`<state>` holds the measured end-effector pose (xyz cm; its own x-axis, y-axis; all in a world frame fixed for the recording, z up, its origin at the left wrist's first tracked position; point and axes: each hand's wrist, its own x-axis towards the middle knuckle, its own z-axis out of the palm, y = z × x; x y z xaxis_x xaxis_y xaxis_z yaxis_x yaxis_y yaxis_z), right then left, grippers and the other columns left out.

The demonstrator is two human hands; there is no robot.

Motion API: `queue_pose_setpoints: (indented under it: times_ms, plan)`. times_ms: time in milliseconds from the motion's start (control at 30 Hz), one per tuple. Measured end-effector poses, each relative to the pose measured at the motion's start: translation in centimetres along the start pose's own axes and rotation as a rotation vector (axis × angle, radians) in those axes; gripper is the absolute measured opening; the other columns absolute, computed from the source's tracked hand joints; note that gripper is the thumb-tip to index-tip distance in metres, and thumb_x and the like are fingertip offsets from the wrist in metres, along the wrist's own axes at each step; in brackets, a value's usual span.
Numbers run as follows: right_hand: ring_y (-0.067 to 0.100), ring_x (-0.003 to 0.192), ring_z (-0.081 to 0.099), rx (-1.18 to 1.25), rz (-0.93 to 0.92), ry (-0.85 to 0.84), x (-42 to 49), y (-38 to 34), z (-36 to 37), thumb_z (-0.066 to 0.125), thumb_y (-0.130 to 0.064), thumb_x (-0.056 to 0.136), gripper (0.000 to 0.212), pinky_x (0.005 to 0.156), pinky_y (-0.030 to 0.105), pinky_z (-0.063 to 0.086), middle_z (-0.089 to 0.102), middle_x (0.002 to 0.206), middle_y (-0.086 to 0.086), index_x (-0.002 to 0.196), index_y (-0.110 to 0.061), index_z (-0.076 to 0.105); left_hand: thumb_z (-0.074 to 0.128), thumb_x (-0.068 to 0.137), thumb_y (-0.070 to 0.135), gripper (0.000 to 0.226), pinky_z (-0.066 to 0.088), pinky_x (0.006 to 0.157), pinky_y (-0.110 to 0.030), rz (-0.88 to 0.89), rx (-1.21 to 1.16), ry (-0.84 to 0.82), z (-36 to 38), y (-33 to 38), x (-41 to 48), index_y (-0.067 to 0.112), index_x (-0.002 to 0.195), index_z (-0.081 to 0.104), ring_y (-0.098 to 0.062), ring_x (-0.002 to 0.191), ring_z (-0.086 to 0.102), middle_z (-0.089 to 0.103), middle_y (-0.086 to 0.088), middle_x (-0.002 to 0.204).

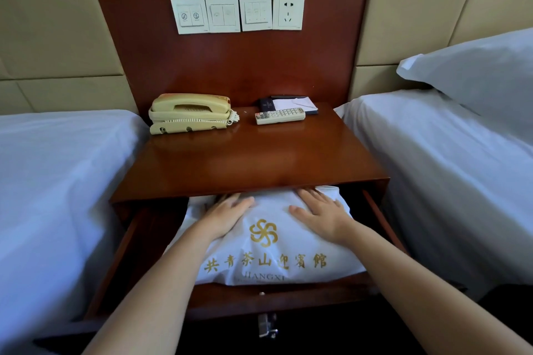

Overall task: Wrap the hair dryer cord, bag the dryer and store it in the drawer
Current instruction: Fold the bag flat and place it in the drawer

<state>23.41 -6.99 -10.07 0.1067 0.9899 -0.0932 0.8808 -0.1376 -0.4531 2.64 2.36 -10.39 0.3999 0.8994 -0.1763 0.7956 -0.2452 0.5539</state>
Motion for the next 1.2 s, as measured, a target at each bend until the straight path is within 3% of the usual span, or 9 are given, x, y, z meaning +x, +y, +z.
queue_pose_setpoints:
  times_ms: [300, 467, 567, 667, 800, 933, 1067, 1133, 1200]
  plan:
    - [0.014, 0.145, 0.012, 0.116, 0.141, -0.038, 1.8, -0.6, -1.2, 0.026, -0.051, 0.096, 0.053, 0.118, 0.040, 0.000, 0.022, 0.156, -0.005, 0.145, -0.030, 0.027, 0.020, 0.094, 0.061, 0.057, 0.003, 0.116, -0.054, -0.132, 0.077, 0.019, -0.2, -1.0, -1.8, 0.045, 0.148, 0.010, -0.024, 0.148, 0.001, 0.000, 0.007, 0.161]
    - [0.022, 0.132, 0.040, 0.142, 0.094, 0.077, -1.1, -1.0, -1.7, 0.038, -0.039, 0.097, 0.044, 0.108, 0.039, 0.033, 0.043, 0.146, 0.002, 0.135, -0.019, 0.045, 0.015, 0.094, 0.061, 0.059, 0.013, 0.116, -0.044, -0.092, 0.178, 0.046, -1.2, -1.9, -5.6, 0.040, 0.150, 0.013, -0.018, 0.148, 0.005, 0.009, 0.004, 0.161]
    - [0.023, 0.131, 0.042, 0.075, 0.041, 0.172, -3.8, -1.7, -1.7, 0.041, -0.033, 0.096, 0.040, 0.105, 0.037, 0.036, 0.046, 0.142, 0.003, 0.131, -0.015, 0.050, 0.024, 0.097, 0.053, 0.057, 0.018, 0.114, -0.034, -0.060, 0.264, 0.082, -1.6, -1.6, -8.1, 0.030, 0.149, 0.026, -0.014, 0.147, 0.013, 0.016, 0.004, 0.159]
    - [0.020, 0.139, 0.030, 0.084, -0.101, 0.114, -6.0, -3.4, -1.3, 0.044, -0.034, 0.096, 0.044, 0.112, 0.038, 0.028, 0.037, 0.150, 0.003, 0.138, -0.021, 0.043, 0.027, 0.098, 0.047, 0.053, 0.020, 0.113, -0.027, 0.095, 0.263, 0.159, -1.2, -0.4, -10.7, 0.028, 0.147, 0.032, -0.010, 0.146, 0.017, 0.023, 0.004, 0.158]
    - [0.013, 0.146, -0.006, -0.126, -0.128, -0.138, -8.4, -4.3, 0.4, 0.030, -0.046, 0.098, 0.045, 0.117, 0.050, 0.003, 0.007, 0.158, -0.013, 0.143, -0.042, 0.027, 0.025, 0.101, 0.039, 0.048, 0.009, 0.116, -0.036, 0.241, 0.260, -0.007, 0.4, 1.4, -13.1, 0.040, 0.149, 0.017, -0.012, 0.148, 0.001, 0.000, 0.009, 0.160]
    - [0.007, 0.144, -0.013, -0.123, -0.054, -0.212, -8.8, -3.8, 0.4, 0.023, -0.052, 0.097, 0.049, 0.116, 0.049, -0.005, 0.000, 0.157, -0.018, 0.145, -0.040, 0.024, 0.016, 0.097, 0.054, 0.050, 0.006, 0.117, -0.047, 0.142, 0.336, -0.106, 0.5, 1.6, -13.1, 0.047, 0.147, 0.013, -0.015, 0.148, -0.008, -0.012, 0.018, 0.158]
    - [0.010, 0.145, -0.014, -0.125, -0.028, -0.259, -6.9, -3.8, -0.1, 0.021, -0.053, 0.097, 0.050, 0.116, 0.051, -0.005, -0.004, 0.157, -0.018, 0.145, -0.040, 0.022, 0.016, 0.095, 0.060, 0.055, 0.009, 0.117, -0.050, 0.049, 0.330, -0.163, -0.3, 2.0, -12.0, 0.041, 0.145, 0.028, -0.014, 0.148, -0.006, -0.014, 0.019, 0.157]
    - [0.013, 0.146, -0.008, -0.114, -0.021, -0.235, -5.8, -3.8, -0.2, 0.022, -0.051, 0.097, 0.048, 0.116, 0.052, 0.000, 0.003, 0.158, -0.015, 0.143, -0.038, 0.030, 0.019, 0.095, 0.060, 0.056, 0.014, 0.116, -0.046, 0.042, 0.303, -0.110, -0.6, 2.2, -11.3, 0.036, 0.141, 0.040, -0.013, 0.148, 0.003, -0.005, 0.019, 0.159]
    - [0.020, 0.144, 0.019, -0.046, -0.044, -0.122, -5.6, -3.9, -0.3, 0.028, -0.047, 0.097, 0.037, 0.112, 0.047, 0.022, 0.036, 0.150, -0.002, 0.119, -0.036, 0.055, 0.025, 0.096, 0.056, 0.054, 0.027, 0.111, -0.038, 0.078, 0.254, 0.027, -0.7, 2.2, -11.1, 0.029, 0.130, 0.055, -0.016, 0.143, 0.027, 0.018, 0.012, 0.158]
